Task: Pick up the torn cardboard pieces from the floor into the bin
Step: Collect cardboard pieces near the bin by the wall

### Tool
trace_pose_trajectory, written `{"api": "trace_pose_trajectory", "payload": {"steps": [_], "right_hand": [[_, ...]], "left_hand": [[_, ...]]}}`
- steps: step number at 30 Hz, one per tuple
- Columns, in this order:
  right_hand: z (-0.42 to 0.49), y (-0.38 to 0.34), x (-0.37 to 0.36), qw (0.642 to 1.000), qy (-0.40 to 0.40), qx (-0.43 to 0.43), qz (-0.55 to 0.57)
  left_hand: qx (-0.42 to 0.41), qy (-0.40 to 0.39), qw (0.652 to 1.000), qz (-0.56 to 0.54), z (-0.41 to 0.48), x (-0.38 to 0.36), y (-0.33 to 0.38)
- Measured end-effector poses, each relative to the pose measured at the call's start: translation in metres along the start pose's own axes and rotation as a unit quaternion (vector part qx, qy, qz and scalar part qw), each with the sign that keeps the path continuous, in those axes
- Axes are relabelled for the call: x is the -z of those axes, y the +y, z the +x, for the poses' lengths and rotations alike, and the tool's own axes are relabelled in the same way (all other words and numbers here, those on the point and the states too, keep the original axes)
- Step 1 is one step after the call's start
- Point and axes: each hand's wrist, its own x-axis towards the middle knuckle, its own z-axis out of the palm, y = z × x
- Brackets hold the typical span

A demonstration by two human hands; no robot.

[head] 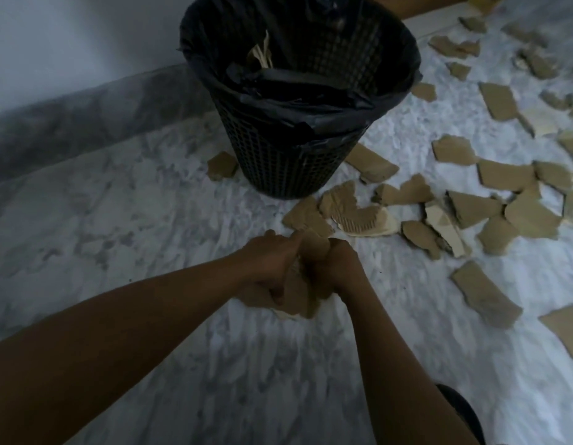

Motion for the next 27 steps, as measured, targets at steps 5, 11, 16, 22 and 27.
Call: {"api": "trace_pose_trajectory", "payload": {"steps": [5, 11, 16, 22, 27], "right_hand": [[-0.001, -0.010, 0.012, 0.994, -0.009, 0.047, 0.100], [-0.006, -0.045, -0.005, 0.996, -0.082, 0.033, 0.009], [-0.016, -0.054, -0.001, 0.992, -0.079, 0.032, 0.094], [-0.029, -0.052, 0.021, 0.967, -0.100, -0.012, 0.235], [-0.029, -0.050, 0.065, 0.961, 0.033, 0.010, 0.276]], "left_hand": [[-0.028, 0.036, 0.998, -0.044, -0.014, -0.006, -0.022], [-0.026, 0.024, 0.998, -0.052, -0.022, -0.016, -0.048], [-0.044, 0.056, 0.996, -0.062, -0.025, -0.017, -0.057], [-0.078, 0.110, 0.982, -0.130, -0.035, -0.017, -0.067], [0.001, 0.170, 0.965, -0.199, -0.034, 0.023, -0.100]]}}
